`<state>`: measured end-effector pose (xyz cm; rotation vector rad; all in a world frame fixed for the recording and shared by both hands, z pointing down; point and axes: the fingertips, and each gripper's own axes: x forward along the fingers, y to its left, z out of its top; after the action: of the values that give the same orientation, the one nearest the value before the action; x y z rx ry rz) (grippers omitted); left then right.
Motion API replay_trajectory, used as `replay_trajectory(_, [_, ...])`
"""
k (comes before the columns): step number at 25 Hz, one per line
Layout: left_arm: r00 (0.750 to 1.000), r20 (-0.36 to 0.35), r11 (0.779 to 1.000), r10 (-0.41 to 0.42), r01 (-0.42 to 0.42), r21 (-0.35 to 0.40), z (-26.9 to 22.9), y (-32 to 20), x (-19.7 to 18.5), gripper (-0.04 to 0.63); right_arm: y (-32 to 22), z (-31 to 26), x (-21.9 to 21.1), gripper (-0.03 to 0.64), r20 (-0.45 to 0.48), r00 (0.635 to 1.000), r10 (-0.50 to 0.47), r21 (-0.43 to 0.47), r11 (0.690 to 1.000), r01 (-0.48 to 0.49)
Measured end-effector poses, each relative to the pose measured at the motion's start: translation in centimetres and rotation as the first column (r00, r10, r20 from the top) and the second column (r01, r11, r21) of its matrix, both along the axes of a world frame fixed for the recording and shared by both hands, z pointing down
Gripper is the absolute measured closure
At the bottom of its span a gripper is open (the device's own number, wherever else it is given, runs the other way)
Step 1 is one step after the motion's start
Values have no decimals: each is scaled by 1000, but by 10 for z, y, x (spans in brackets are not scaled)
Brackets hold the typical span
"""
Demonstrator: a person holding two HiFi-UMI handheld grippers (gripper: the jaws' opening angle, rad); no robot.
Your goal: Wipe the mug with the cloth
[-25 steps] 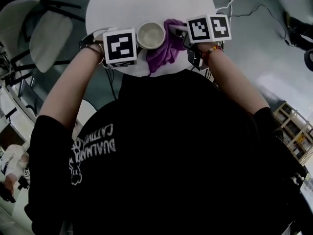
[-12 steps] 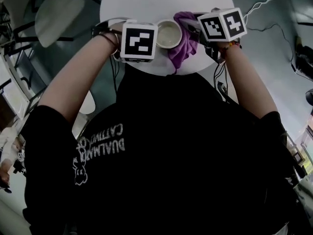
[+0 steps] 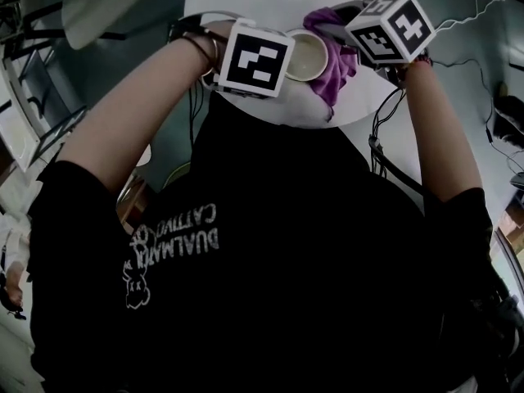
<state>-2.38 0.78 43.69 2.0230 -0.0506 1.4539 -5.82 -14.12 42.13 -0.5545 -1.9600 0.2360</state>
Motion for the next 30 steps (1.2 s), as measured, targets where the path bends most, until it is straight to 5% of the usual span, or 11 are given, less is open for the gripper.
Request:
replay_trajectory(8, [997,-27,997,-67,68,27,0,-9,4,528,1,-4,-7,580,-37,984,-176,48,983,178])
replay_trajectory(14, [992,-65,993,-112,114,37,11,-4,-33,526,16,7,-38,581,-148,937,-316,28,946,324])
replay_trajectory(30, [976,-102,980,-193,197,28,16,-4,-73,520,39,15,-76,583,-219,851,-476,33,869,495])
